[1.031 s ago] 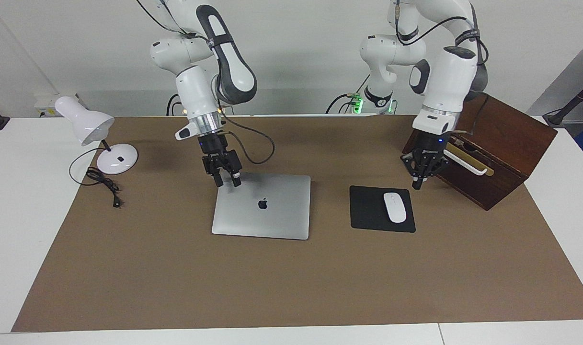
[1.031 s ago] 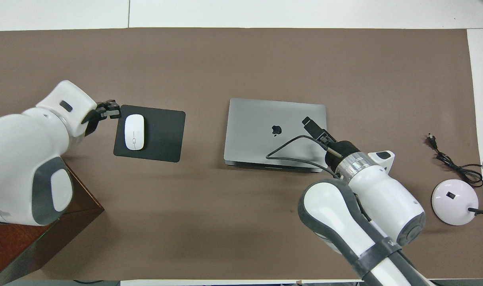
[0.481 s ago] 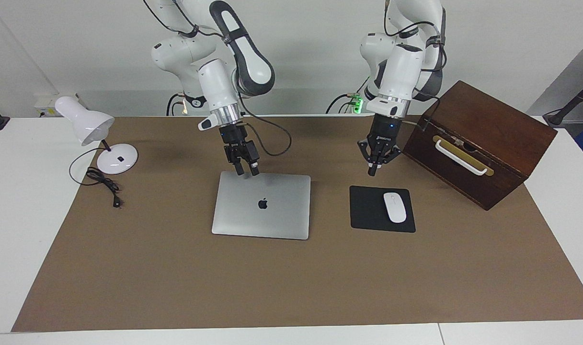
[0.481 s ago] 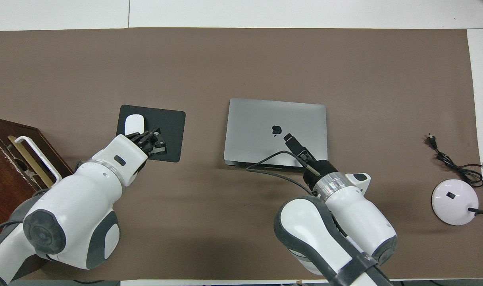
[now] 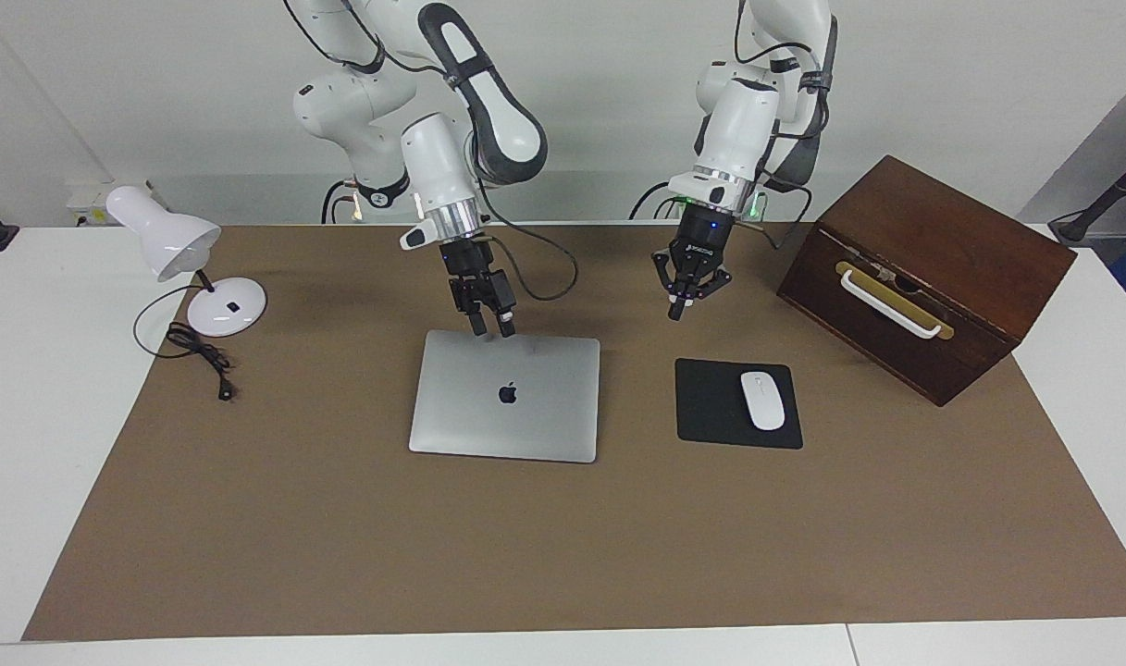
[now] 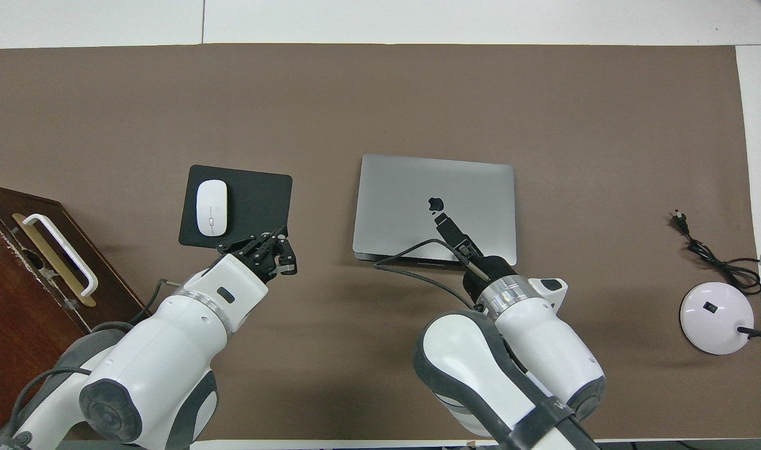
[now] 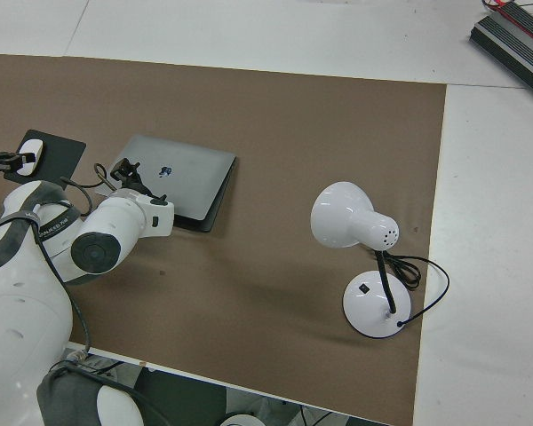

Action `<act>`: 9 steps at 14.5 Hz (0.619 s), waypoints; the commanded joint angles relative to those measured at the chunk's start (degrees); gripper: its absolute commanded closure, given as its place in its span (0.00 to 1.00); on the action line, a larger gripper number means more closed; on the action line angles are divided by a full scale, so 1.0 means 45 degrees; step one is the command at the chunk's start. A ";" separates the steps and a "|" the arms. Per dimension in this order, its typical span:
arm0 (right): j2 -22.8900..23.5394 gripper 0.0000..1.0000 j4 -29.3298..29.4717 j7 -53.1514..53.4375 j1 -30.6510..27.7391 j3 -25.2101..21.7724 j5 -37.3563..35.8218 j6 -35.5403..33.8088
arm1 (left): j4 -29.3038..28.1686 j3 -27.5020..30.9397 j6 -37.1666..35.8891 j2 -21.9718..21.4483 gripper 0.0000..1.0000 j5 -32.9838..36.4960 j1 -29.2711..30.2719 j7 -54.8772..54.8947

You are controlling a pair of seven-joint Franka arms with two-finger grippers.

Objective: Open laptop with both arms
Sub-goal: 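Move the left gripper toward the laptop front while the right gripper approaches it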

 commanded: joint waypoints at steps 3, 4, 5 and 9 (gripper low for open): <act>0.0165 0.00 0.0267 -0.0681 0.0009 -0.0037 0.0413 0.0081 | -0.0392 0.0169 0.1224 0.0881 1.00 -0.0145 -0.0703 -0.0361; 0.0165 0.00 0.0247 -0.0701 0.0008 -0.0037 0.0413 -0.0075 | -0.0411 0.0169 0.1457 0.1212 1.00 -0.0145 -0.0781 -0.0342; 0.0185 0.00 0.0208 -0.0701 0.0008 -0.0037 0.0413 -0.0192 | -0.0392 0.0169 0.1827 0.1545 1.00 -0.0145 -0.0898 -0.0342; 0.0360 0.00 0.0149 -0.0721 0.0028 -0.0018 0.0413 -0.0934 | -0.0411 0.0169 0.2590 0.2561 1.00 -0.0145 -0.1406 -0.0225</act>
